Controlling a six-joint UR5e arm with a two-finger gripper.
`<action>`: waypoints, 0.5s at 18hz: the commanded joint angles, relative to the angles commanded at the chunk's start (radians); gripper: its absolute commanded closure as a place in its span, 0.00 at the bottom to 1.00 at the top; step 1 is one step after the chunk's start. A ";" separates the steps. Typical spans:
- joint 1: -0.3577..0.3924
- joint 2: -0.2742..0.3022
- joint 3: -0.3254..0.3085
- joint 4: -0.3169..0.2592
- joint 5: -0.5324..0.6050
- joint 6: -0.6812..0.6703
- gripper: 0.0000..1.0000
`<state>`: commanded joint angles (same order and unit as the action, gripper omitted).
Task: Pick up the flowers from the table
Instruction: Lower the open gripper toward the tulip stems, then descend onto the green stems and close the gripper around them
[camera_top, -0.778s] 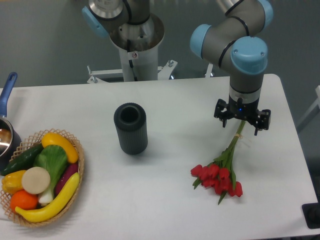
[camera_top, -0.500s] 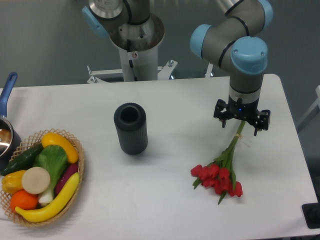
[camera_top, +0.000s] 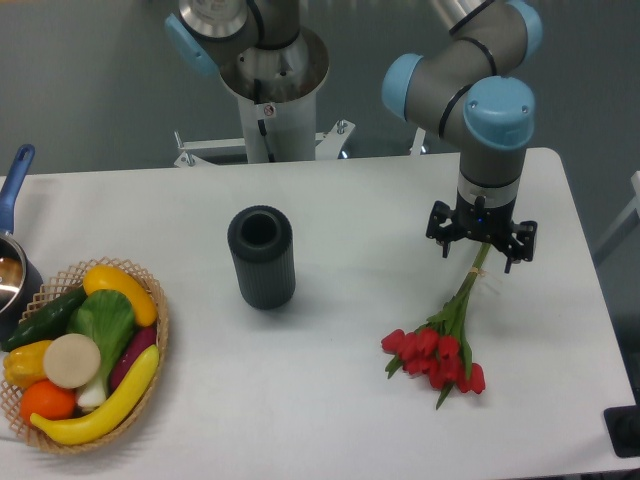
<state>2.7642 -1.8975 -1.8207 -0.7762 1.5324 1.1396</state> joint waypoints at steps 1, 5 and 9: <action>0.002 0.000 -0.002 -0.001 0.000 0.015 0.00; 0.002 -0.003 -0.018 -0.003 0.003 0.094 0.00; 0.002 -0.055 -0.008 0.003 0.003 0.094 0.00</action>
<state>2.7658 -1.9526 -1.8286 -0.7731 1.5355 1.2333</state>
